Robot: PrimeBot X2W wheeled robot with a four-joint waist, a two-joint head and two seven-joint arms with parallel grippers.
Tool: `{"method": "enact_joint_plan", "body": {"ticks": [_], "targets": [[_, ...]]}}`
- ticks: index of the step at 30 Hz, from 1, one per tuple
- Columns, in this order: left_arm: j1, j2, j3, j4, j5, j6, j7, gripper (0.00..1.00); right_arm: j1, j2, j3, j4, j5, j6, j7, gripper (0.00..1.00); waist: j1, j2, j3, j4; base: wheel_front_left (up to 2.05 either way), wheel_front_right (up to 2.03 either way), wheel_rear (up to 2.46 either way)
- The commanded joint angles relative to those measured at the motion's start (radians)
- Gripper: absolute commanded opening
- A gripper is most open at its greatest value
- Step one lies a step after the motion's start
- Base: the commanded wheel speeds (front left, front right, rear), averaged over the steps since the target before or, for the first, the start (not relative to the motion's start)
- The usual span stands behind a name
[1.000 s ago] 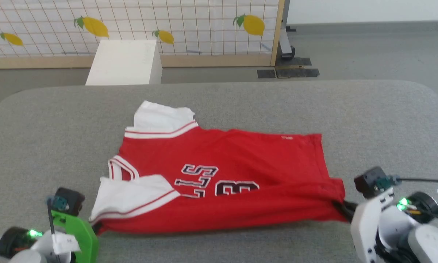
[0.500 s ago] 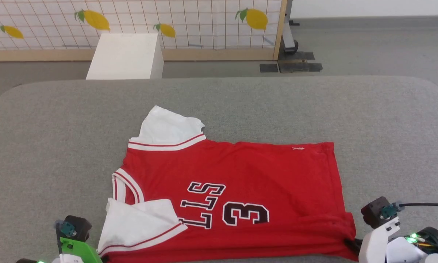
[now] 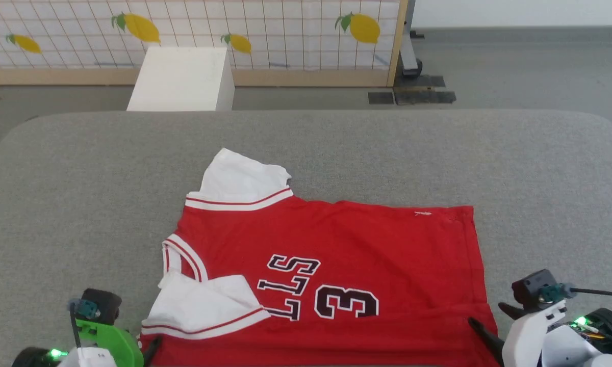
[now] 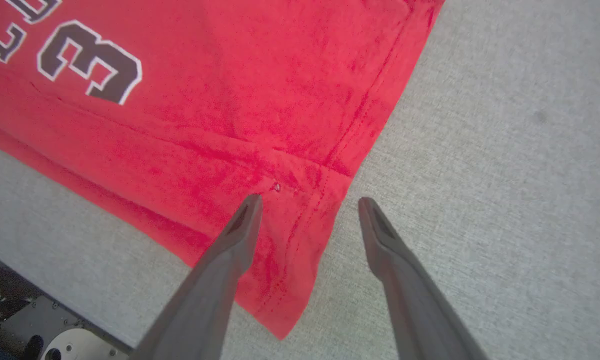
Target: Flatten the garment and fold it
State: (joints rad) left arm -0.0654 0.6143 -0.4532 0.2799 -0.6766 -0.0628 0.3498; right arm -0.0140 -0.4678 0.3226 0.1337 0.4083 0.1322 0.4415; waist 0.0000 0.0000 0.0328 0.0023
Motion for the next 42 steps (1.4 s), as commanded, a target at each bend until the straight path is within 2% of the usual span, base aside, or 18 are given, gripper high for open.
{"method": "enact_joint_plan", "body": {"ticks": [1,6,9,13,17,21,25,32,36,42], "targets": [[0.006,0.019,0.012,-0.033,0.009,0.014,-0.014,1.0,0.026,0.015,-0.028,-0.032,-0.017,-0.002,-0.023,1.0,0.0,0.0,-0.023,0.012,0.0,0.0,0.0],[0.007,0.073,0.055,-0.183,0.043,0.066,-0.046,1.0,0.082,0.069,-0.136,-0.147,-0.072,-0.002,-0.082,1.0,0.0,0.0,-0.035,0.016,0.0,0.0,0.0],[-0.021,0.084,0.083,-0.242,0.077,0.105,-0.083,1.0,0.092,0.13,-0.201,-0.208,-0.113,-0.002,-0.149,1.0,0.0,0.0,-0.03,0.006,0.0,0.0,0.0],[-0.09,0.091,0.085,-0.254,0.155,0.139,-0.127,1.0,0.088,0.22,-0.264,-0.256,-0.157,-0.002,-0.249,1.0,0.0,0.0,-0.011,-0.025,0.0,0.0,0.0],[-0.185,0.086,0.074,-0.23,0.209,0.144,-0.144,1.0,0.071,0.302,-0.33,-0.282,-0.196,-0.002,-0.364,1.0,0.0,0.0,0.025,-0.065,0.0,0.0,0.0],[-0.3,0.074,0.058,-0.168,0.236,0.119,-0.137,1.0,0.052,0.363,-0.382,-0.293,-0.221,-0.002,-0.465,1.0,0.0,0.0,0.078,-0.101,0.0,0.0,0.0],[-0.431,0.054,0.034,-0.071,0.238,0.069,-0.091,1.0,0.031,0.392,-0.404,-0.289,-0.241,-0.002,-0.533,1.0,0.0,0.0,0.146,-0.13,0.0,0.0,0.0],[-0.677,0.014,-0.023,0.116,0.217,-0.027,0.072,1.0,-0.02,0.412,-0.405,-0.261,-0.261,-0.002,-0.589,1.0,0.0,0.0,0.255,-0.168,0.0,0.0,0.0],[-0.786,-0.01,-0.047,0.217,0.156,-0.054,0.203,1.0,-0.052,0.415,-0.394,-0.241,-0.27,-0.002,-0.599,1.0,0.0,0.0,0.307,-0.183,0.0,0.0,0.0],[-0.922,-0.034,-0.033,0.345,0.006,-0.065,0.4,1.0,-0.103,0.417,-0.375,-0.215,-0.277,-0.002,-0.601,1.0,0.0,0.0,0.373,-0.217,0.0,0.0,0.0]]}}
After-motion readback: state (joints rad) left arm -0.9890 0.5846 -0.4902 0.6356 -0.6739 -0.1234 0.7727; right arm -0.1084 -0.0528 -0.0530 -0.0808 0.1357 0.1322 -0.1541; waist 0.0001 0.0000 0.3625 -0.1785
